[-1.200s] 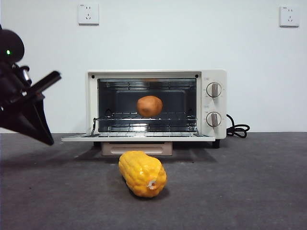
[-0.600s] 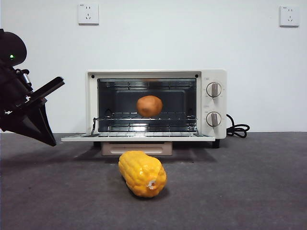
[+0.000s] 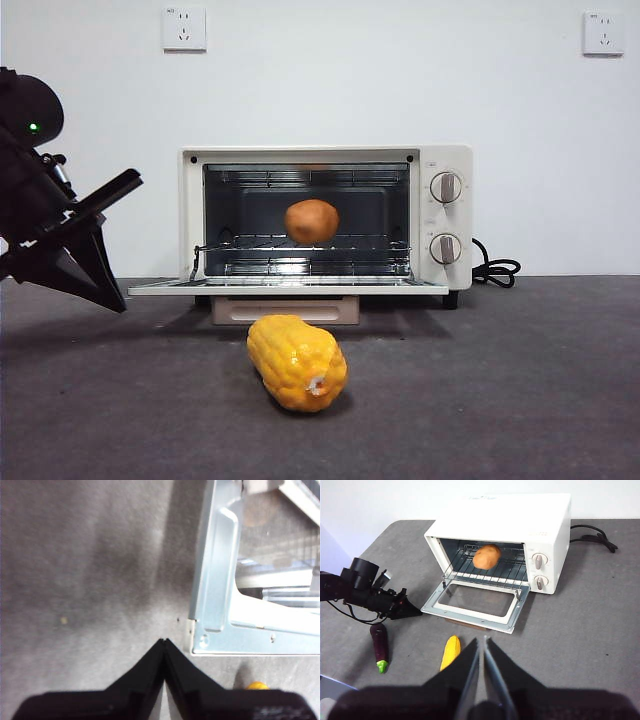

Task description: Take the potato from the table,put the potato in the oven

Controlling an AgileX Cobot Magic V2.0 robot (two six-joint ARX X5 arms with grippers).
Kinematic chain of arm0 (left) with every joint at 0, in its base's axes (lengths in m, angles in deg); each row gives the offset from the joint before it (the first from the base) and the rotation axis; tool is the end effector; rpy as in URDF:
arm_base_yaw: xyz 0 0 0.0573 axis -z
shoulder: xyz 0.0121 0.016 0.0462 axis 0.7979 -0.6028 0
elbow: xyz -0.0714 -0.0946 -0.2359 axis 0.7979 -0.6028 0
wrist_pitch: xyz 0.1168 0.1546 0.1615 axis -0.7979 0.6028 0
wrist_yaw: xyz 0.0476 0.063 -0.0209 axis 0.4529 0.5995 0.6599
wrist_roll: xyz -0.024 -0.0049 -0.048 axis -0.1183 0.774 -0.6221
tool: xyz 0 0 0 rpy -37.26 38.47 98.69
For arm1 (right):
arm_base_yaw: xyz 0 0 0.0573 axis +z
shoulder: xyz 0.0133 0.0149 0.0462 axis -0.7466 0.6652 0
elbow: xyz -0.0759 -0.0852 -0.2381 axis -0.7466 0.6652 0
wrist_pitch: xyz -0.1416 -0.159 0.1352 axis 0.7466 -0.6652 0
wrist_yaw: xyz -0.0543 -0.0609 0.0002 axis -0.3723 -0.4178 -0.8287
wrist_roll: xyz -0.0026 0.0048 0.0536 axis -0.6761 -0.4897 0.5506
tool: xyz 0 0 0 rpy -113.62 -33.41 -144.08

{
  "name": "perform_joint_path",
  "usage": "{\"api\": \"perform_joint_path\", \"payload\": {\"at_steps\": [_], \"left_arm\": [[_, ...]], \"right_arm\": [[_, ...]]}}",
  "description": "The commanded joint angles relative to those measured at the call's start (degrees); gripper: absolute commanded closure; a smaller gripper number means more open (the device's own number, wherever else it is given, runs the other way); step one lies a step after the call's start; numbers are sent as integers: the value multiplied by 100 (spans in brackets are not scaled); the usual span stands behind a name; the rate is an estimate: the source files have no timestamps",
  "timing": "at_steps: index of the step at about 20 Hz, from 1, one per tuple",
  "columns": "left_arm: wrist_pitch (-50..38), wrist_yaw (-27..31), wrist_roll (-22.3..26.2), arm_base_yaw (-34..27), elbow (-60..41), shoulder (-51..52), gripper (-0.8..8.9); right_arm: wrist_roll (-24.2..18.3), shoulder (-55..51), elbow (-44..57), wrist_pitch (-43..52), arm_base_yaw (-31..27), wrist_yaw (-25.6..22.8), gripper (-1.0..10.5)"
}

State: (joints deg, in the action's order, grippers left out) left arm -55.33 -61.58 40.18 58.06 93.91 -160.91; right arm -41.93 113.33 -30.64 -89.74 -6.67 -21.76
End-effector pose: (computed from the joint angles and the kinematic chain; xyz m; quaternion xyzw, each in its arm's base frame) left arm 0.3230 -0.0425 0.1687 -0.3064 0.5390 -0.1082 0.7771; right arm 0.0334 0.0219 0.4882 0.0424 0.2410 0.2192 0.9445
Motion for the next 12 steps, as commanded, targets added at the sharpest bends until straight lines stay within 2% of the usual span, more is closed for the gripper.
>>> {"api": "perform_joint_path", "payload": {"at_steps": [1, 12], "left_arm": [[-116, 4, -70, 77, -24, -109, 820], [-435, 61, -267, 232, -24, -192, 820]], "right_arm": [[87, -9, 0, -133, 9, 7, 923], [94, -9, 0, -133, 9, 7, 923]]}}
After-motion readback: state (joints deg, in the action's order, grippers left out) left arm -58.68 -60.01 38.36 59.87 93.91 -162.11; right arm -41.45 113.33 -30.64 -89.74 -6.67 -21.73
